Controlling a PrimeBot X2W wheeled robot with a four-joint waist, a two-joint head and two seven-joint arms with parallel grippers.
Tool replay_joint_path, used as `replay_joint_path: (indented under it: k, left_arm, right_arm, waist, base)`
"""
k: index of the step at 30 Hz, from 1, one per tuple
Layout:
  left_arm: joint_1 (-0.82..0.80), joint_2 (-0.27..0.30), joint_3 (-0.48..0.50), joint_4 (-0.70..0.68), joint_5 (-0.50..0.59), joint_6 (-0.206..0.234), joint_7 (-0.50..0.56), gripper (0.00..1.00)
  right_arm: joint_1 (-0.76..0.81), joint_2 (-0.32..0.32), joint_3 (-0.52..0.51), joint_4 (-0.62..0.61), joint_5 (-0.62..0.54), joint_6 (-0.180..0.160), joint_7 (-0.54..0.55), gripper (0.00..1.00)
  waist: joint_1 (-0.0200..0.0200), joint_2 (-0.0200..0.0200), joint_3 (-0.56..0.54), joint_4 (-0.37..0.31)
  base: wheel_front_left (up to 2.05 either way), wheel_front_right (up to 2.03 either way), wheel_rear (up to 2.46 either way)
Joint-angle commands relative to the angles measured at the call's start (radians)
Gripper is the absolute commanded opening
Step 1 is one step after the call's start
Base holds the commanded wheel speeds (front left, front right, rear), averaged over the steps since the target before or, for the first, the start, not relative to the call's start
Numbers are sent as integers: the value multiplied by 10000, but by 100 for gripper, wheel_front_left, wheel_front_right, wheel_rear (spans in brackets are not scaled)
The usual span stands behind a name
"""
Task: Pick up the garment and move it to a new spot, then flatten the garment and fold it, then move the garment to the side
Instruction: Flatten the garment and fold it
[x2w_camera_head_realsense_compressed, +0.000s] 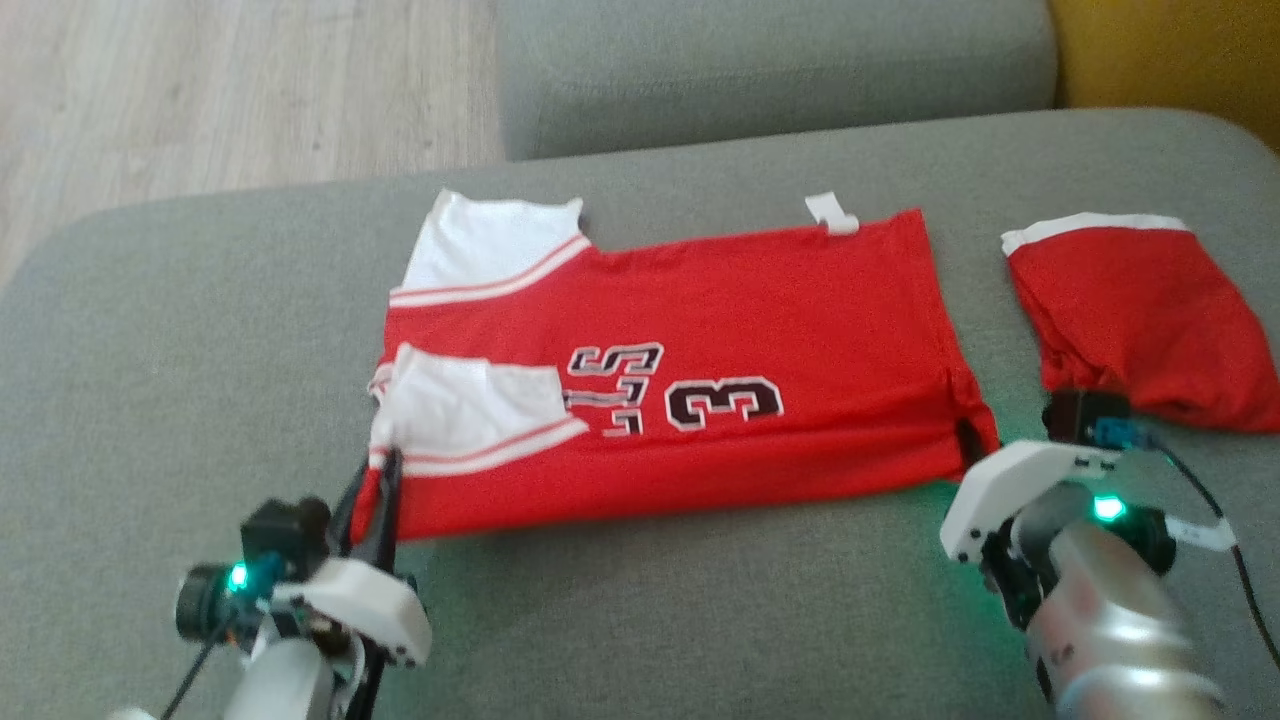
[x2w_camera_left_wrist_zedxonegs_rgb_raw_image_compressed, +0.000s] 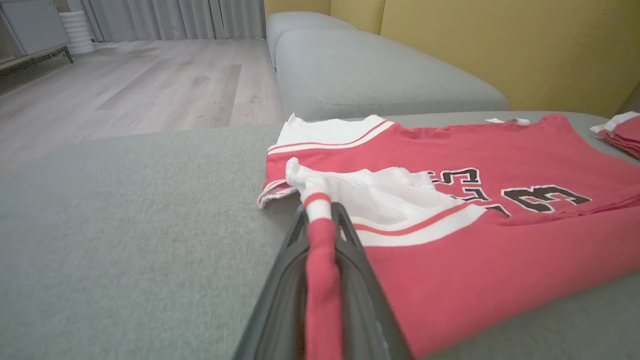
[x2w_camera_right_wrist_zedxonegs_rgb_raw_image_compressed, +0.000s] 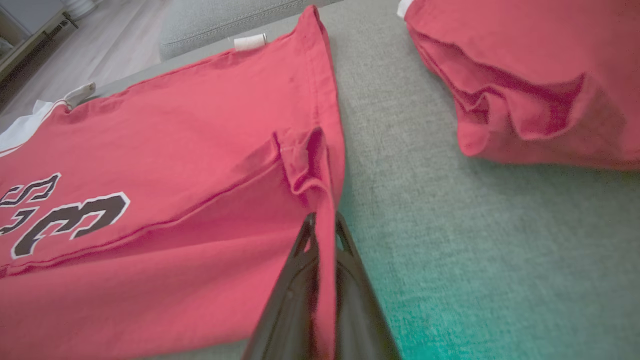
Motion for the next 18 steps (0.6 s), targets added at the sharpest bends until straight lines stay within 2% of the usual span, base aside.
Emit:
replay_joint_path:
  k: [1, 6, 15, 16, 17, 18]
  left_arm:
    - [-121, 278, 282, -276, -97, 31, 82, 0]
    - [349, 285, 251, -422, -212, 85, 352, 0]
    - [778, 227, 181, -890, -359, 286, 674, 0]
    - [761, 209, 206, -888, -386, 328, 637, 30]
    - [744, 195, 214, -867, -397, 363, 603, 55]
    - [730, 180, 211, -833, -402, 393, 578, 100]
  right_arm:
    - [45, 86, 186, -533, 159, 19, 124, 0]
    - [804, 10, 166, -1412, 302, 19, 539, 0]
    - [2483, 42, -67, -4541, 492, 19, 1881, 0]
    - [2639, 50, -111, -4873, 516, 19, 1991, 0]
    - [2789, 58, -107, -5184, 509, 19, 2083, 0]
    - [2925, 65, -135, -5475, 549, 19, 2132, 0]
  waist:
    - [2, 0, -255, -52]
    - [2, 0, -459, -79]
    - [2, 0, -407, -253]
    - [2, 0, -385, -269]
    - [2, 0, -363, -282]
    - [2, 0, -340, -298]
  base:
    - [0, 0, 0]
    - [0, 0, 0]
    - [0, 0, 0]
    - [0, 0, 0]
    - [0, 0, 0]
    - [0, 0, 0]
